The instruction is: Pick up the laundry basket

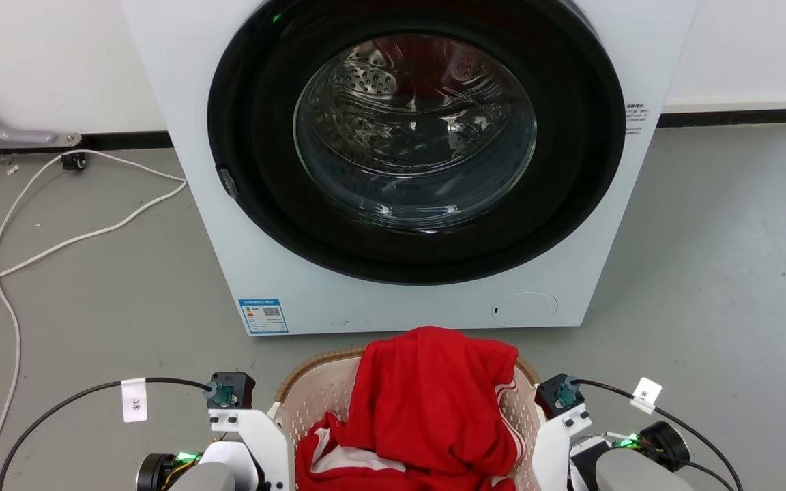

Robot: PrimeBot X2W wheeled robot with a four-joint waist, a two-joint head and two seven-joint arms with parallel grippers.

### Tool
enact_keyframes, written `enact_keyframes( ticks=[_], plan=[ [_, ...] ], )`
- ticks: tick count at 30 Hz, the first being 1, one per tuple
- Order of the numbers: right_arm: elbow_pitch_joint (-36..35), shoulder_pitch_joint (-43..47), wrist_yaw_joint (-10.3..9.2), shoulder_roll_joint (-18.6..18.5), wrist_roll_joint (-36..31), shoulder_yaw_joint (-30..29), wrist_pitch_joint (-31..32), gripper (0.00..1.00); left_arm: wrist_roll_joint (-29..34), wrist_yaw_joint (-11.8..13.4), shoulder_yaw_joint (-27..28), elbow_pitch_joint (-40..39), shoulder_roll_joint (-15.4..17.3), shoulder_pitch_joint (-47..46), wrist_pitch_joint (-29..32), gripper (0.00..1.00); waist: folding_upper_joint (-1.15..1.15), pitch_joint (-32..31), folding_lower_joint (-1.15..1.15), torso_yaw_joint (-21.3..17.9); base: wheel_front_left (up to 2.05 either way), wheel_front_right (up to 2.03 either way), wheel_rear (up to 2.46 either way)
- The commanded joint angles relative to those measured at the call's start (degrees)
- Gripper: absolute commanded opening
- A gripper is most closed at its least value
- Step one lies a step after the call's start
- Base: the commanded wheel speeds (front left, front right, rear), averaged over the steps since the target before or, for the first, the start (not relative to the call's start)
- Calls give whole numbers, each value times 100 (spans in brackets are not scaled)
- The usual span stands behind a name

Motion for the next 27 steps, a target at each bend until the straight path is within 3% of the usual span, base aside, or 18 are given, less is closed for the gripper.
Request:
enact_keyframes(
  ticks=[1,27],
  plan=[
    [13,10,30,20,14,75,-5,0,-31,-1,-24,-39,28,-2,-46,0,-1,1,0,4,0,0,0],
    [65,-60,30,23,398,478,-55,0,-228,-2,-217,-38,25,-6,-109,0,-1,19,0,10,0,0,0]
  ],
)
